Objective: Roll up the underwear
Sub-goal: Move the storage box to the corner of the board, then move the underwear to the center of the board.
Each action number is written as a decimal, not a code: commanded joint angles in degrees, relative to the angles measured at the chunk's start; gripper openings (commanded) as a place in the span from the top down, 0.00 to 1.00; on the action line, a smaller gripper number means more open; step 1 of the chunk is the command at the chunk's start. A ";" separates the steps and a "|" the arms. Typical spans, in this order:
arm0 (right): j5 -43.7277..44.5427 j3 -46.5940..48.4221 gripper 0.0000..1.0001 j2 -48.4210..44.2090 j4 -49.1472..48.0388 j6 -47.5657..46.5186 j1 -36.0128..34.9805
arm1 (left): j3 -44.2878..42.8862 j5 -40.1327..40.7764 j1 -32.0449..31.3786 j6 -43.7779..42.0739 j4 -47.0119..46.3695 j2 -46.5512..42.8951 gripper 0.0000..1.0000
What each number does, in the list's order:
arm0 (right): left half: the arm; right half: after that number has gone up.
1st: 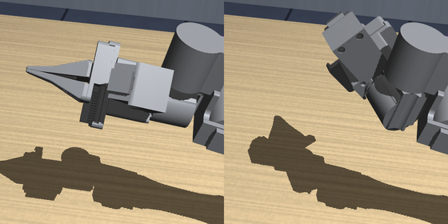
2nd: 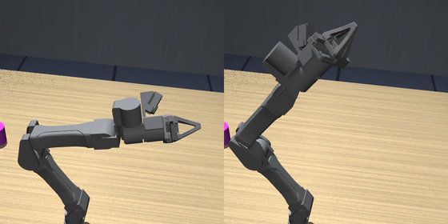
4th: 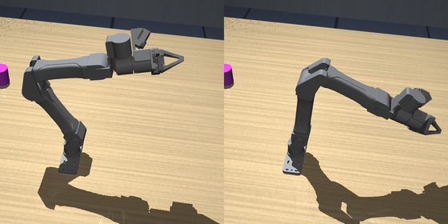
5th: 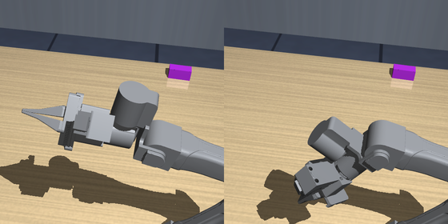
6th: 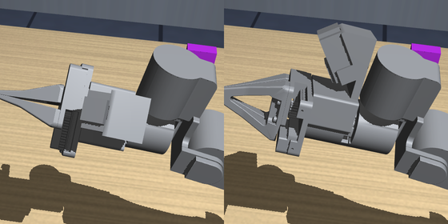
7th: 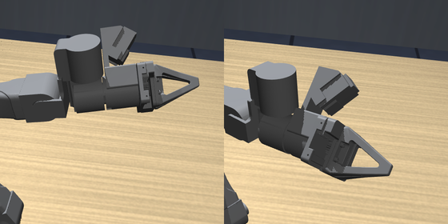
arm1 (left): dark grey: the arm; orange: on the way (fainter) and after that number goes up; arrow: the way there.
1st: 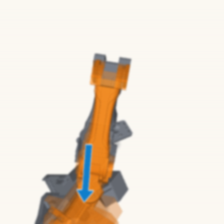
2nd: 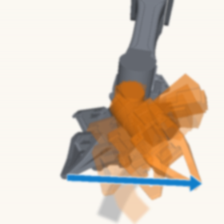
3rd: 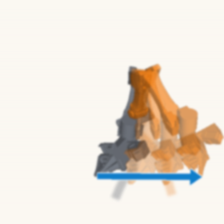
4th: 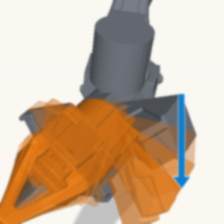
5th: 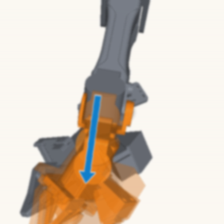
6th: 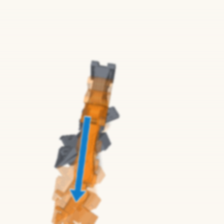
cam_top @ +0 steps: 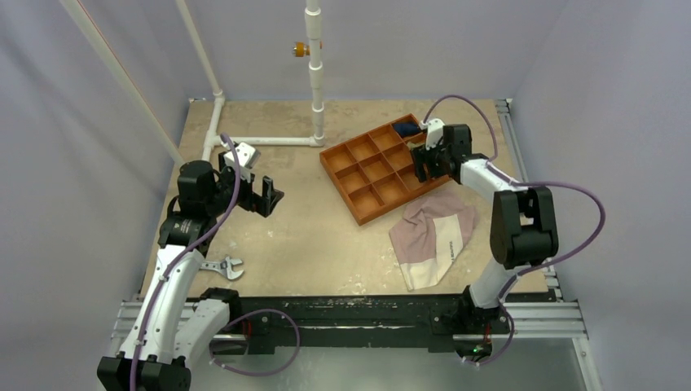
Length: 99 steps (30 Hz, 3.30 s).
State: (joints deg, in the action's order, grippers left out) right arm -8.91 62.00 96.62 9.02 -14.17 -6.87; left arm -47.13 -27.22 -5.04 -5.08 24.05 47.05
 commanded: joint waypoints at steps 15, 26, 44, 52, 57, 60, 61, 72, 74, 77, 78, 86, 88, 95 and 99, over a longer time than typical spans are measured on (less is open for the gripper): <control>8.35 7.28 0.76 9.30 2.68 5.15 2.35 | -2.02 0.12 -0.26 0.78 -1.03 -0.17 0.00; 9.82 7.85 0.99 9.25 1.70 11.99 9.23 | -2.00 0.72 -0.28 0.67 -1.03 0.51 0.00; 5.22 24.04 0.57 19.16 7.81 7.98 9.32 | -3.02 2.39 -0.27 0.84 0.44 2.21 0.00; -1.43 13.80 0.15 -3.81 13.52 -6.44 9.33 | -3.34 2.28 -0.28 1.85 0.63 5.14 0.00; -5.13 4.90 0.15 -14.02 22.04 -16.23 9.24 | -2.97 1.68 -0.32 1.74 0.50 4.98 0.00; -6.43 -1.40 0.14 -17.31 24.31 -19.93 9.10 | -3.18 1.56 -0.32 1.74 0.47 5.45 0.00; -6.80 -3.59 0.14 -18.35 24.45 -21.23 8.96 | -3.26 1.60 -0.32 1.62 0.55 5.69 0.00; -5.24 -13.11 0.13 -11.44 16.83 -26.77 -1.41 | -3.19 5.33 -0.28 -0.35 0.45 8.87 0.00; -5.37 -12.25 0.16 -8.37 16.45 -27.10 -3.03 | -3.46 5.90 -0.27 -0.66 0.52 9.94 0.00; -6.61 -9.28 0.29 -3.26 16.77 -27.14 -4.20 | -3.63 7.57 -0.25 -1.51 0.64 11.20 0.00; -7.24 -8.24 0.35 -1.67 17.06 -27.06 -4.58 | -3.52 8.07 -0.31 -1.74 0.72 11.45 0.00; -11.88 1.99 0.97 5.16 19.77 -23.34 -15.60 | -3.89 8.99 -0.23 -2.05 0.73 12.24 0.00; -13.70 6.32 1.00 6.90 20.46 -21.14 -20.09 | -4.17 9.52 -0.24 -2.01 0.88 12.16 0.00; -14.57 26.64 0.58 16.02 19.48 -11.36 -33.50 | -4.82 11.72 -0.24 -2.49 1.80 12.10 0.00; -11.44 32.38 0.31 18.46 18.56 -8.11 -34.03 | -5.14 13.73 -0.24 -3.68 2.28 11.96 0.00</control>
State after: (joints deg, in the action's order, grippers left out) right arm -21.80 89.19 114.89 28.56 -27.92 -41.58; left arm -49.63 -15.94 -5.04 -6.79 26.28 59.35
